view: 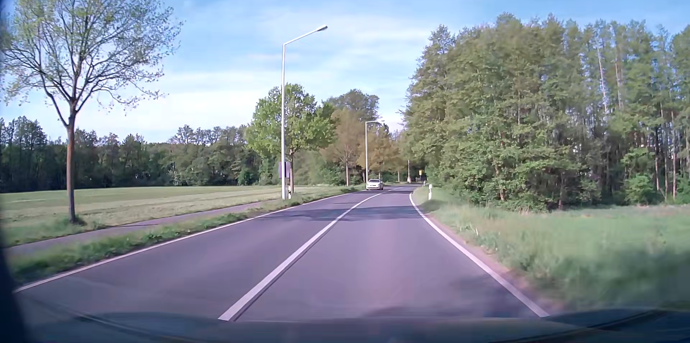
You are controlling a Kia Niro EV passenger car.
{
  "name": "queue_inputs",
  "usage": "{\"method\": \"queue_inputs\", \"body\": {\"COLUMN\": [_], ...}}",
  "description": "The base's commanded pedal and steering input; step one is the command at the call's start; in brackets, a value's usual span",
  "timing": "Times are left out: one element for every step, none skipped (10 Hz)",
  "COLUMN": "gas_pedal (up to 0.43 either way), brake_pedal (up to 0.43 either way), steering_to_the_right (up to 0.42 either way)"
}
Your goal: Follow the waypoints while adhering to traffic rules and regulations
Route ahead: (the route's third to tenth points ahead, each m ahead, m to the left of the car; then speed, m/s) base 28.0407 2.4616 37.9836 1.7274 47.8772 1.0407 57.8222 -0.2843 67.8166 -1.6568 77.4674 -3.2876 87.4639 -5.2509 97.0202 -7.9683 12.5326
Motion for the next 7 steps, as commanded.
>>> {"method": "queue_inputs", "body": {"gas_pedal": [0.209,0.209,0.209,0.209,0.209,0.197,0.169], "brake_pedal": [0.0,0.0,0.0,0.0,0.0,0.0,0.0], "steering_to_the_right": [0.004,0.004,0.004,0.005,0.007,0.008,0.008]}}
